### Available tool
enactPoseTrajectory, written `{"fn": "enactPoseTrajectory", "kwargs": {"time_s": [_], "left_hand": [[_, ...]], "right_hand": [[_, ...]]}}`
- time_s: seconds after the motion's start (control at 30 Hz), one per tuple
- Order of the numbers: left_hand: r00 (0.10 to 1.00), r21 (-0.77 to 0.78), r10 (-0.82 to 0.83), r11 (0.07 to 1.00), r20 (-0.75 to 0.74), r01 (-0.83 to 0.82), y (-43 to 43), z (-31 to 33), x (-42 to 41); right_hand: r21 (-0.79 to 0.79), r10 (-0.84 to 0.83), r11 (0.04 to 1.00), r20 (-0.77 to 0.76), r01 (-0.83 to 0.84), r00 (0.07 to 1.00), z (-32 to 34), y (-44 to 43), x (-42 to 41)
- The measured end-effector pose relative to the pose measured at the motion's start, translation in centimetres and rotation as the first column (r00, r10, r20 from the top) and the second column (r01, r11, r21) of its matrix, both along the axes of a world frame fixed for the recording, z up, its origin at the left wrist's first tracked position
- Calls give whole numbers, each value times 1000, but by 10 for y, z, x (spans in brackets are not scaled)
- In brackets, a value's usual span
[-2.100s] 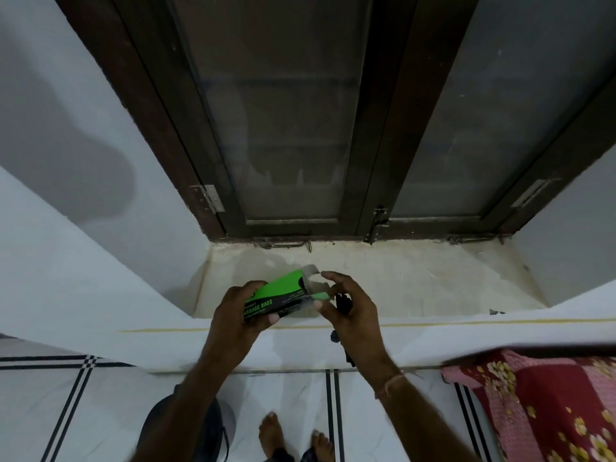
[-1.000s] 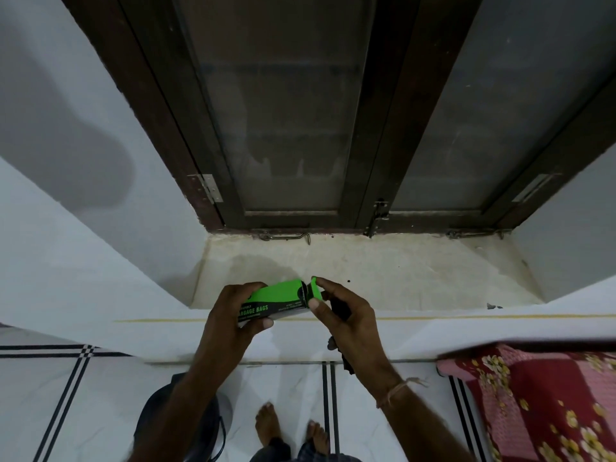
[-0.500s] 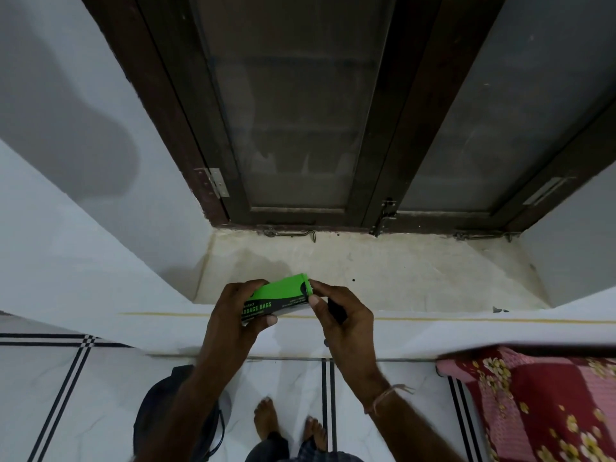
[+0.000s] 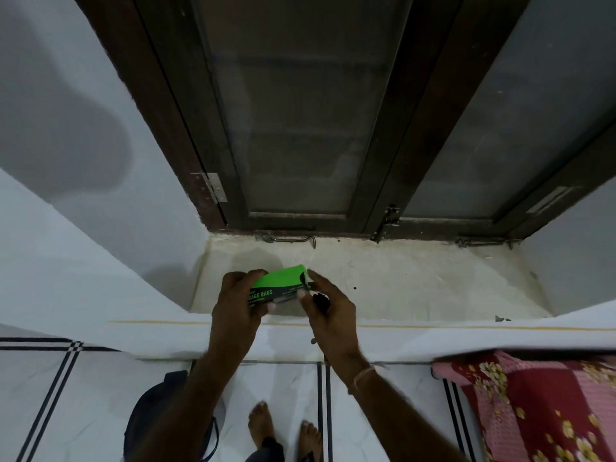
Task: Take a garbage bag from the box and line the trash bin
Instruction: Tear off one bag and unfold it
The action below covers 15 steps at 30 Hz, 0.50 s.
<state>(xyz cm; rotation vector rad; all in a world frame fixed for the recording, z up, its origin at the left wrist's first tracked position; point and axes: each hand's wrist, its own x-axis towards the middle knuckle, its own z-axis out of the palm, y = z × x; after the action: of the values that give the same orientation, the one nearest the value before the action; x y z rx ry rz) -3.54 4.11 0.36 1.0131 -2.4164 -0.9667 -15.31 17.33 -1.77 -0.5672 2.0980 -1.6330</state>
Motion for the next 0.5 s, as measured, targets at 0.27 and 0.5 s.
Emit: {"fn": "enactPoseTrajectory", "kwargs": {"time_s": [0.27,0.5], "left_hand": [[961,-179,-15,982,276,67,-28,-26,-18],[986,281,-11,958,-165,58,48,18,19]], "right_hand": [[204,11,979,32,-17,999,-11,-30,-19],[-162,94,986,421,-27,902,32,3,31]]}}
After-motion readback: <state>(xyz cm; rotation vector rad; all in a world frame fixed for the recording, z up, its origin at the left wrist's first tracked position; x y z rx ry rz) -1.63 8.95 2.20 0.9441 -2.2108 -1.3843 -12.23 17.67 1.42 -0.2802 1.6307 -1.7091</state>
